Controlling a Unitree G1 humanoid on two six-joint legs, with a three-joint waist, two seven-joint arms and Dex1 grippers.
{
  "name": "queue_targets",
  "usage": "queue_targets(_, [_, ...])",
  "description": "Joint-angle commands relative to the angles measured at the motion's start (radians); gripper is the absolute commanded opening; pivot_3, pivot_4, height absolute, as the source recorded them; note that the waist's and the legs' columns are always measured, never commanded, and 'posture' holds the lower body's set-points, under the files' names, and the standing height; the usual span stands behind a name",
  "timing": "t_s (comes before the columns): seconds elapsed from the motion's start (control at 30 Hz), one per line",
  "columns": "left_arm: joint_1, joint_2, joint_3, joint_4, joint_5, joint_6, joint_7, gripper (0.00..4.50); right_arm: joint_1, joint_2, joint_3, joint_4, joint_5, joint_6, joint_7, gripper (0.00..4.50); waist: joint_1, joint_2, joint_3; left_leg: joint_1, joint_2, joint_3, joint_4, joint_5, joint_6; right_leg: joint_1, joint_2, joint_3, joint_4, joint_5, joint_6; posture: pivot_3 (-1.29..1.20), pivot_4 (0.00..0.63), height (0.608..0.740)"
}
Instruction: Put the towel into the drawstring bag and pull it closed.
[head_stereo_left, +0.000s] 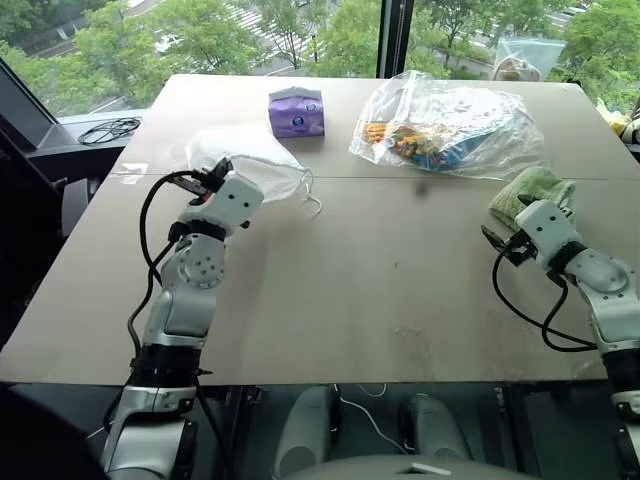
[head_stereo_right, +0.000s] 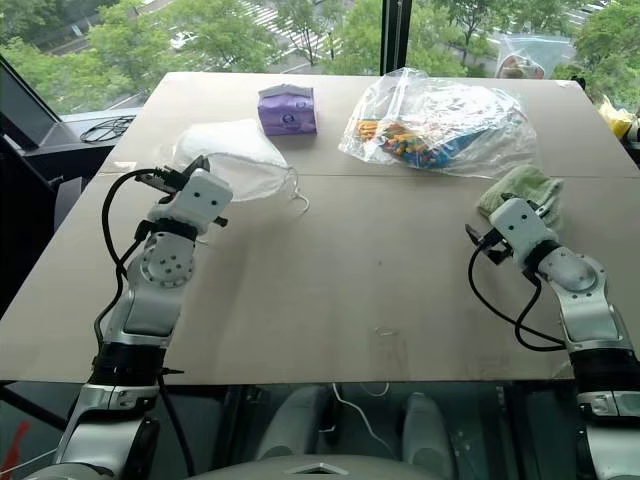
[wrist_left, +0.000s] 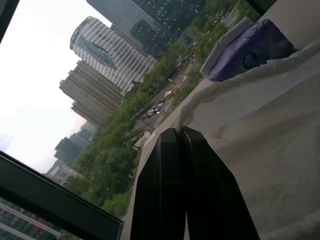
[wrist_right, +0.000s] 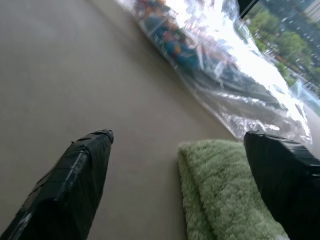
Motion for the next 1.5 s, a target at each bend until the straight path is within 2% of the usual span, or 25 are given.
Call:
queue_targets(0.03, [-0.041,0.012,0.010,-0.004,-0.011,-0.005,-0.004,0.06,-0.103,-0.059,0.040,0.168,-0.082,-0.092,0.004,4.50,-0.003,0.000,0.000,0.000,0.000,0.000,0.001,0.000,0.000,0.000,0.001,0.000,0.000,0.000,0.000,0.00,0.150,0.739])
queue_targets(0.33, [0.003,0.009,0.034,-0.029,-0.020,0.016,0.016,0.06,-0.296,-0.050,0.125,0.537,-0.178,-0.124,-0.030,4.50,-0.016,-0.001,0.000,0.002,0.001,0.000,0.002,0.001,0.001,0.003,0.002,0.001,0.000,0.001,0.002,0.00,0.150,0.739])
queue_targets(0.53, [0.005,0.004,0.029,-0.032,-0.023,0.022,0.018,0.06,-0.412,-0.022,0.128,0.720,-0.182,0.006,-0.110,4.50,-0.020,-0.003,0.000,0.012,0.001,0.000,0.004,-0.003,-0.003,0.013,-0.002,0.001,-0.001,0.001,-0.001,0.00,0.150,0.739])
queue_targets(0.7, [0.009,-0.004,0.029,-0.031,-0.027,0.027,0.023,0.06,-0.462,-0.001,0.114,0.803,-0.151,0.112,-0.131,4.50,-0.012,-0.003,-0.001,0.012,0.000,0.000,0.003,-0.003,-0.004,0.014,-0.010,0.000,-0.001,0.002,-0.002,0.00,0.150,0.739])
queue_targets(0.8, [0.008,-0.008,0.027,-0.028,-0.028,0.027,0.023,0.00,-0.475,0.025,0.084,0.836,-0.106,0.168,-0.110,3.70,-0.012,-0.004,-0.002,0.012,0.000,0.000,0.003,-0.003,-0.003,0.014,-0.010,0.000,-0.001,0.002,-0.002,0.00,0.150,0.739])
queue_targets(1.0, [0.002,-0.012,0.026,-0.024,-0.029,0.027,0.021,0.00,-0.493,0.071,0.006,0.860,-0.013,0.256,-0.093,0.84,-0.010,-0.006,-0.002,0.013,0.000,-0.001,0.003,-0.003,-0.003,0.016,-0.012,-0.002,-0.002,0.002,-0.002,0.00,0.150,0.739])
queue_targets(1.07, [0.001,-0.016,0.024,-0.026,-0.028,0.030,0.023,0.00,-0.499,0.080,-0.023,0.871,0.015,0.282,-0.095,0.03,-0.008,-0.006,-0.002,0.013,-0.001,-0.001,0.003,-0.003,-0.003,0.016,-0.012,-0.002,-0.002,0.002,-0.002,0.00,0.150,0.739])
queue_targets(1.2, [-0.004,-0.032,0.028,-0.029,-0.041,0.038,0.020,0.00,-0.518,0.088,-0.067,0.867,0.059,0.295,-0.095,0.01,-0.009,-0.006,-0.002,0.013,0.000,-0.001,0.001,-0.003,-0.003,0.015,-0.011,-0.003,-0.003,0.002,-0.002,0.00,0.150,0.739])
queue_targets(1.3, [-0.020,-0.050,0.025,-0.041,-0.085,0.058,-0.025,0.00,-0.529,0.098,-0.110,0.824,0.116,0.257,-0.038,0.01,-0.010,-0.006,-0.002,0.013,0.000,-0.001,0.001,-0.003,-0.003,0.015,-0.011,-0.003,-0.003,0.002,-0.002,0.00,0.150,0.739])
queue_targets(1.37, [-0.032,-0.057,0.023,-0.047,-0.118,0.076,-0.060,0.00,-0.514,0.102,-0.104,0.753,0.120,0.183,-0.001,0.01,-0.016,-0.006,-0.001,0.011,0.000,-0.001,0.000,-0.003,-0.003,0.013,-0.011,-0.002,-0.003,0.002,-0.002,0.00,0.150,0.739])
queue_targets(1.5, [-0.049,-0.079,0.050,-0.046,-0.182,0.120,-0.081,0.00,-0.424,0.131,-0.080,0.512,0.102,-0.004,-0.034,0.01,-0.030,-0.003,0.002,0.007,0.000,-0.001,-0.001,-0.003,-0.003,0.009,-0.009,-0.001,-0.003,0.002,-0.001,0.00,0.150,0.739])
